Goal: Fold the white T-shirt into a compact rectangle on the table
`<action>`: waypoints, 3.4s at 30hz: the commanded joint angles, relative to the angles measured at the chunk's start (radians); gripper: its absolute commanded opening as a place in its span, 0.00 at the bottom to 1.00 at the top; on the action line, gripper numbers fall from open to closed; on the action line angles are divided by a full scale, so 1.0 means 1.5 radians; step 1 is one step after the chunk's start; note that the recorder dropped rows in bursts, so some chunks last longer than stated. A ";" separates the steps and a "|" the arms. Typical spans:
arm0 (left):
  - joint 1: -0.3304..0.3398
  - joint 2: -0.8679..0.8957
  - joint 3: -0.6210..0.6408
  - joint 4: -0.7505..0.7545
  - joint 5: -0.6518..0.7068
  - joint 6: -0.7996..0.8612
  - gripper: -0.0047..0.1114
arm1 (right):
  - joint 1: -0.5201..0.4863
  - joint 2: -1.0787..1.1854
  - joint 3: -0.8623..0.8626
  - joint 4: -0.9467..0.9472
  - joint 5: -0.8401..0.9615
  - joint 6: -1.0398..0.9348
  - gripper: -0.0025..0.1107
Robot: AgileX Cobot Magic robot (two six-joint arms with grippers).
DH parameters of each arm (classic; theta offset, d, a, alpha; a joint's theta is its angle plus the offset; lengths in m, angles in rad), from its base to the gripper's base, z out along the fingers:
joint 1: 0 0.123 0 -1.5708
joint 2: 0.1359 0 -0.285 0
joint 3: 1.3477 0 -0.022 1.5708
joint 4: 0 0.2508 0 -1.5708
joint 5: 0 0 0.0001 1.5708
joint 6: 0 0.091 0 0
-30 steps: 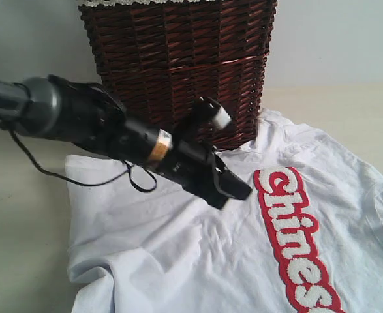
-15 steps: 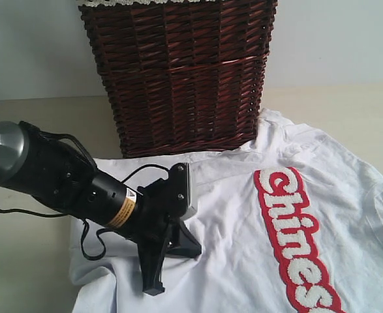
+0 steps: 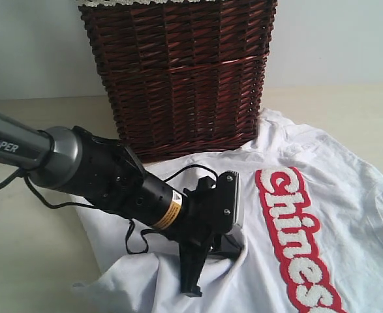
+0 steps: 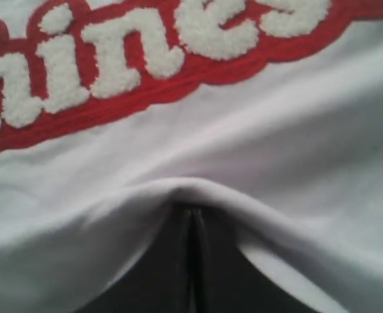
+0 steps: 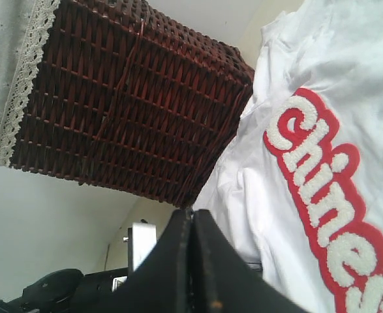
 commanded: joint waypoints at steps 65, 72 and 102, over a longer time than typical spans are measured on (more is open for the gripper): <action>0.489 -0.037 0.032 -0.050 0.039 0.103 0.44 | 0.000 -0.004 0.003 0.000 -0.007 -0.003 0.02; 0.491 -0.023 0.032 -0.050 0.067 0.103 0.19 | 0.000 -0.004 0.003 0.000 -0.007 -0.003 0.02; 0.508 -0.318 0.278 0.017 -0.297 -0.339 0.32 | 0.000 -0.004 0.003 0.000 -0.007 -0.003 0.02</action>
